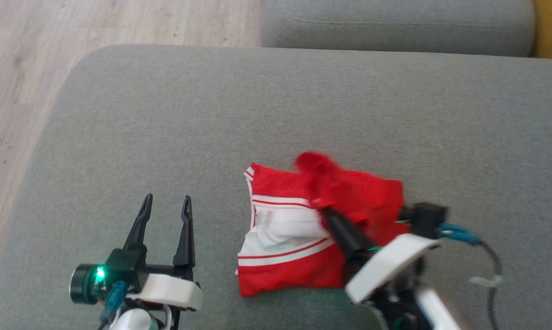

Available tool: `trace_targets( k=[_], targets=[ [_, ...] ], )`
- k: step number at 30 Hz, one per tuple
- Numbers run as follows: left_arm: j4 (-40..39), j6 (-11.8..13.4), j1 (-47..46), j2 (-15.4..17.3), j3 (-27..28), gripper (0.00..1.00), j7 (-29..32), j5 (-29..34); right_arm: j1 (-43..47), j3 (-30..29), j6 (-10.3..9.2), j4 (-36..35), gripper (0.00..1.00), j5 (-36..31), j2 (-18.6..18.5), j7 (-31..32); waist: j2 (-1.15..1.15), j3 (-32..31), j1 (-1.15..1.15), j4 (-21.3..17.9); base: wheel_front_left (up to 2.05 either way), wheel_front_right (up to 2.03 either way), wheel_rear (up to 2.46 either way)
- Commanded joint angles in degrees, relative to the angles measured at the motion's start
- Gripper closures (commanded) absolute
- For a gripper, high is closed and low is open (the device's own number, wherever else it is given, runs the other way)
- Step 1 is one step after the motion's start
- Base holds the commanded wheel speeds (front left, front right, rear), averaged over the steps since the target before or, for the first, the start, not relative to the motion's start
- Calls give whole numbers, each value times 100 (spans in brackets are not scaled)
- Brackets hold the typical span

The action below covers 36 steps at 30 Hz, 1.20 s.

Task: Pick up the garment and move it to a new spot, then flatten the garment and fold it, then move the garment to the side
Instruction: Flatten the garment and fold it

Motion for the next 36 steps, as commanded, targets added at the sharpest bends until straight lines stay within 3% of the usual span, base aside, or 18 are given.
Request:
trace_targets(
  k=[1, 5, 10, 11, 12, 17, 22, 26, 31, 36],
  targets=[
    [-131, 3, -269, 81, 169, 0, -8, 27, -394, 374, -4, -8, 100, 256, -18, -210, 0, 43, 1, 80, 0, 0, 0],
    [-117, -10, -363, 32, 105, 0, -13, 50, -878, 1212, -4, 661, 100, 863, -17, -765, 0, 171, 1, 207, 0, 0, 0],
    [-51, -15, -491, -40, 82, 0, -58, 45, -1530, 1805, -4, 1401, 100, 1311, -17, -1388, 0, 355, 1, 306, 0, 0, 0],
    [-39, -13, -506, -47, 85, 0, -70, 42, -1630, 1906, -4, 1512, 77, 1418, -17, -1455, 0, 382, 1, 310, 0, 0, 0],
    [-24, -6, -516, -51, 90, 0, -81, 41, -1735, 1994, -4, 1625, 0, 1454, -17, -1541, 0, 403, 1, 312, 0, 0, 0],
    [26, 23, -535, -65, 121, 0, -135, 21, -2114, 2388, -4, 1790, 0, 1539, -16, -2059, 0, 473, 1, 264, 0, 0, 0],
    [45, 53, -529, -52, 152, 0, -179, 8, -2434, 2218, -4, 1625, 0, 896, -18, -2480, 0, 485, 1, 127, 0, 0, 0],
    [35, 75, -508, -17, 174, 0, -196, 2, -2357, 1371, -4, 1219, 0, 184, -247, -2565, 0, 470, 1, 27, 0, 0, 0],
    [-9, 126, -464, 51, 205, 0, -212, 14, -1790, -27, -4, 684, 0, -1271, -740, -2567, 0, 450, 1, -80, 0, 0, 0],
    [-65, 185, -425, 142, 223, 0, -186, 42, -840, -1291, -4, -63, 0, -2420, -854, -2095, 0, 444, 1, -170, 0, 0, 0]
  ],
)
